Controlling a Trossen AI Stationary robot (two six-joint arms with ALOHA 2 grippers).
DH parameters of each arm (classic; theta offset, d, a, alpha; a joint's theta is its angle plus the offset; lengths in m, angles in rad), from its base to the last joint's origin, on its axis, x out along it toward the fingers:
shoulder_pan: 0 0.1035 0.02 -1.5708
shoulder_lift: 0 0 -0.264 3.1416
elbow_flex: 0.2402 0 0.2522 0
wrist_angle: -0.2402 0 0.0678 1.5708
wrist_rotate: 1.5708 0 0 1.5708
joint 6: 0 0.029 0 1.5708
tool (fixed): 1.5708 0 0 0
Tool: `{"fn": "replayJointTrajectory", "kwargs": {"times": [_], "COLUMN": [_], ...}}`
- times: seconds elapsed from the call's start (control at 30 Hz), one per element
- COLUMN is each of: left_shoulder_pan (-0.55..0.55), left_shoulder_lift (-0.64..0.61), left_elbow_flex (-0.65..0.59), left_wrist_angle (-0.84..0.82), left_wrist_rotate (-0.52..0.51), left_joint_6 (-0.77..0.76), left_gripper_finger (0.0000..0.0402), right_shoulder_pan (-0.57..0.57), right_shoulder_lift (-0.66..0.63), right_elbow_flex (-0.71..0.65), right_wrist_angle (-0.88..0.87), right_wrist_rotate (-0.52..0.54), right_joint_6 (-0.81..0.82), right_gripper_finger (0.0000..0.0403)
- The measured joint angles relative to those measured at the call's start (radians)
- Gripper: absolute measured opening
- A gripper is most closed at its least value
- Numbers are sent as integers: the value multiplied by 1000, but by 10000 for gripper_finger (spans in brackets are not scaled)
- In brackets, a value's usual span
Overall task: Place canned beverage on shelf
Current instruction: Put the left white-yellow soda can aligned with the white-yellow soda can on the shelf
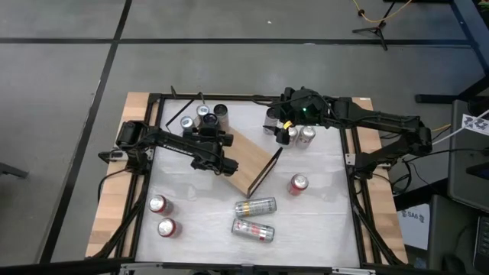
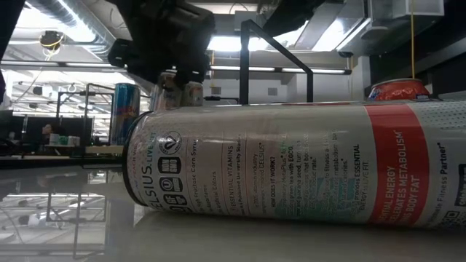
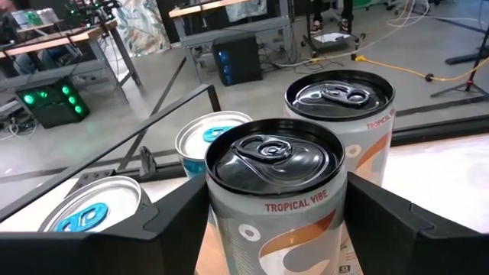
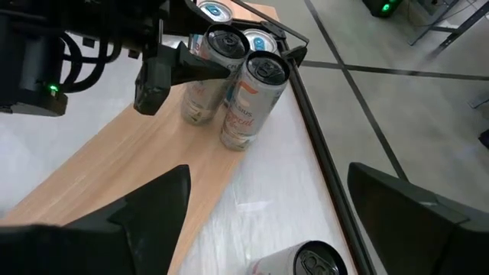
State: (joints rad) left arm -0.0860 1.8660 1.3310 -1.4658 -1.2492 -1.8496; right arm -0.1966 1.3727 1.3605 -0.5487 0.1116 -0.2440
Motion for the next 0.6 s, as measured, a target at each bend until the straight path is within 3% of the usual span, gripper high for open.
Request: {"fn": "replayJointTrajectory", "kwargs": {"times": [0.6], "left_shoulder_pan": [-10], "left_shoulder_lift": [0], "left_elbow_flex": [1], "left_wrist_angle": [0], "left_wrist_rotate": [30], "left_joint_6": [1], "left_gripper_finger": [275], "right_shoulder_pan": [0], "right_shoulder_lift": [0], "right_elbow_flex": [0], "right_wrist_angle": [0], "right_wrist_rotate": [0], "right_joint_6": [0], "right_gripper_finger": [349]}}
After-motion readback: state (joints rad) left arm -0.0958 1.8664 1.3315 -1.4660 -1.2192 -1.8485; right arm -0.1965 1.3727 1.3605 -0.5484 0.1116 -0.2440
